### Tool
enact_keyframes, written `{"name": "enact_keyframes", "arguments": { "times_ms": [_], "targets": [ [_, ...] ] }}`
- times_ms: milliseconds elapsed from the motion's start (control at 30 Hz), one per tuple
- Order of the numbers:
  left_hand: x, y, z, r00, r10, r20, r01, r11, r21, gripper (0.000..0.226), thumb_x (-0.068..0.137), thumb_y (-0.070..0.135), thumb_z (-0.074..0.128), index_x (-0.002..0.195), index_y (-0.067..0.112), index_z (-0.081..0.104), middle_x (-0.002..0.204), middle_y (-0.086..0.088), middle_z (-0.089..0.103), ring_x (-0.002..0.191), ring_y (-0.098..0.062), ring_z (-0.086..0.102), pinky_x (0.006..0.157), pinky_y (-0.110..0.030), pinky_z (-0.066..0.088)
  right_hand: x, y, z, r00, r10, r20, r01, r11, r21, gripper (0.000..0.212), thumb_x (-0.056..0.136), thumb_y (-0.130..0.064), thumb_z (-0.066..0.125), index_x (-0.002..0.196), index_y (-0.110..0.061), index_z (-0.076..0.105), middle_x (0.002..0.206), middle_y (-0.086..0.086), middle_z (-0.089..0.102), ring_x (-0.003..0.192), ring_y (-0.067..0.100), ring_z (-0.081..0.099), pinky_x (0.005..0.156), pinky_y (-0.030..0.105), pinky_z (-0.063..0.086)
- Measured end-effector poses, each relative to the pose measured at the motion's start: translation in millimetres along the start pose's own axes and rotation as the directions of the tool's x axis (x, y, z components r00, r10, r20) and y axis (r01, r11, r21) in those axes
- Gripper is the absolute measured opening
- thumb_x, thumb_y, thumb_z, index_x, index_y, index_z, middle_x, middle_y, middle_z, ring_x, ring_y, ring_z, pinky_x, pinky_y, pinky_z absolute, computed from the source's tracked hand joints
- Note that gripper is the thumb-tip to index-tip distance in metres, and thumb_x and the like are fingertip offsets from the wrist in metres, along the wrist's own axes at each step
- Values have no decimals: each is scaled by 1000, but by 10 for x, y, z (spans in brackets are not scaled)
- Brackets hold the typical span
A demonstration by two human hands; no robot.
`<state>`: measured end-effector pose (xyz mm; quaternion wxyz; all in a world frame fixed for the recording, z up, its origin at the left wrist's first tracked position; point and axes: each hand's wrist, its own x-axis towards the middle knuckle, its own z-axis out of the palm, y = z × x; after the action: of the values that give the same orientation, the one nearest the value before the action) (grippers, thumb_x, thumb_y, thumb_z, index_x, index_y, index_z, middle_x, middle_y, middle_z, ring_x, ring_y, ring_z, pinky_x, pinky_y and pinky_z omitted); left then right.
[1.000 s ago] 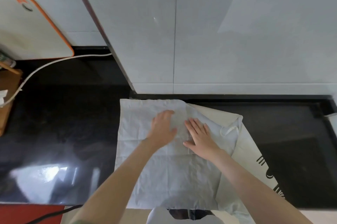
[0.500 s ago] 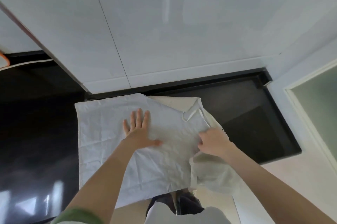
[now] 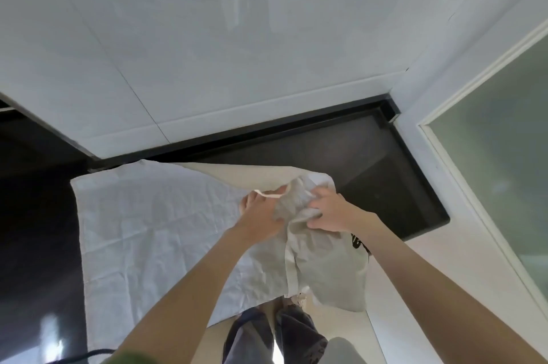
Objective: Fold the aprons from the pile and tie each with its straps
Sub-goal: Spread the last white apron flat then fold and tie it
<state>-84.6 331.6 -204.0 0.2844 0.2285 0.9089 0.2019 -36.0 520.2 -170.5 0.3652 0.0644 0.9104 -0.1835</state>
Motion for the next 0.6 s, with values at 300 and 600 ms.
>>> {"name": "enact_keyframes", "arguments": {
  "times_ms": [300,600],
  "targets": [
    [114,-384,-4,978,-99,186,50,966,253,131,51,80,66,150,32,-5,153,9,20,144,-18,6,111,-40,0,-157,791,-383,899,47,-435,-117,984,-136,24,93,-6,51,97,-19,71,125,-2,46,121,24,33,95,31,22],
    [102,-505,-240,930,-214,300,130,952,277,79,57,77,69,112,32,35,115,9,36,125,-21,19,100,-28,14,-140,932,-752,855,485,-183,-480,874,75,77,90,-74,26,128,-15,57,142,6,44,133,34,38,110,51,23]
  ]
}}
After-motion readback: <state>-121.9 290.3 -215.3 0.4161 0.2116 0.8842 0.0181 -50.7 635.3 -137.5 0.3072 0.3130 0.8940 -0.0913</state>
